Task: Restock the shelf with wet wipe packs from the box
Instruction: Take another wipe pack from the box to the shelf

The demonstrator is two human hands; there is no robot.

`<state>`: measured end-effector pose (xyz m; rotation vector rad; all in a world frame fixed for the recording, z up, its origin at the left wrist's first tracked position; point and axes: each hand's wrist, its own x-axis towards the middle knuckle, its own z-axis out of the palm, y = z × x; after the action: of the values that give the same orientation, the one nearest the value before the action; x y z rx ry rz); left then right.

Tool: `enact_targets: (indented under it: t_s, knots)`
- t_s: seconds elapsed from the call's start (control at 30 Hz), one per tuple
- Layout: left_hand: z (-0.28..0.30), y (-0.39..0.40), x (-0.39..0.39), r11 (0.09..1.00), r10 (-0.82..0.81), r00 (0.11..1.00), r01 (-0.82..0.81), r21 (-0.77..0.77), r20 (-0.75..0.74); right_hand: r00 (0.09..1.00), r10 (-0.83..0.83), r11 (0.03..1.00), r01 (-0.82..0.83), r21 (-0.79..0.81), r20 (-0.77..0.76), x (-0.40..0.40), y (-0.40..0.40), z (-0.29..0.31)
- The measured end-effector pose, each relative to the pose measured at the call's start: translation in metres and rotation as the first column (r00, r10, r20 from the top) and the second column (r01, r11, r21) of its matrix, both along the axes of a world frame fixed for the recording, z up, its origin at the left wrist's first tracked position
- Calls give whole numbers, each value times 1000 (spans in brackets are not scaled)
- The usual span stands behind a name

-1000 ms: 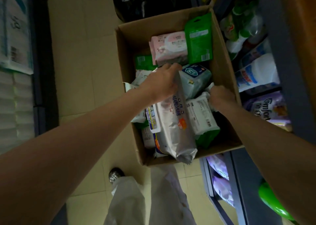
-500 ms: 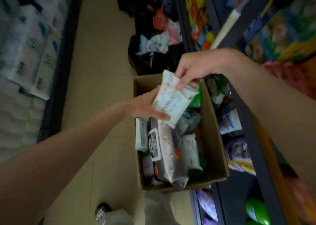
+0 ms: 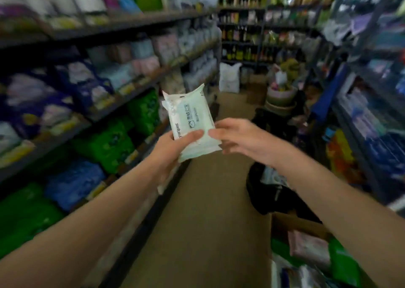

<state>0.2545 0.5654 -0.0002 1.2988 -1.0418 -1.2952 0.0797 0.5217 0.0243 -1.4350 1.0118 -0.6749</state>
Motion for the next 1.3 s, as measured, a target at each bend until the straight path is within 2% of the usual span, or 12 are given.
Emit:
enact_targets:
  t_s: [0.17,0.27,0.4,0.57,0.67,0.83,0.9,0.93,1.0,1.03,1.17,1.3]
  knots:
    - [67,53,117,971,157,967,-115,-209,202,985,64,996,-73,53,159,141,43,47]
    - [97,91,189,977,134,946,-76,-200,297,975,116,992,-122,17,187,212,71,75]
    - [129,142,269,977,172,985,-167,-134,31,967,137,990,-125,-66,216,287,104,108]
    - [159,191,335,898,372,921,-388,-206,-113,958,74,986,-30,-163,276,343,123,164]
    - [174,220,367,859,430,889,-457,-231,-159,871,-61,993,104,-61,488,358,120,202]
    - [186,262,404,786,505,860,-496,-369,-79,755,130,990,-137,-39,643,397,142,243]
    - [186,273,423,640,716,643,-449,-624,272,694,290,955,-248,-159,659,419,152,253]
    - [189,280,433,559,815,380,-320,-765,437,657,353,934,-293,-206,666,430,156,257]
    - [197,292,453,474,880,-91,93,-876,466,601,432,897,-364,-251,673,448,159,267]
    - [202,298,460,469,880,-210,244,-849,426,604,451,887,-384,-256,657,456,159,271]
    - [221,306,477,437,883,-334,325,-839,331,669,510,853,-476,-215,540,490,156,269]
    - [238,304,496,489,844,-420,349,-799,334,610,549,818,-532,-218,571,528,148,271]
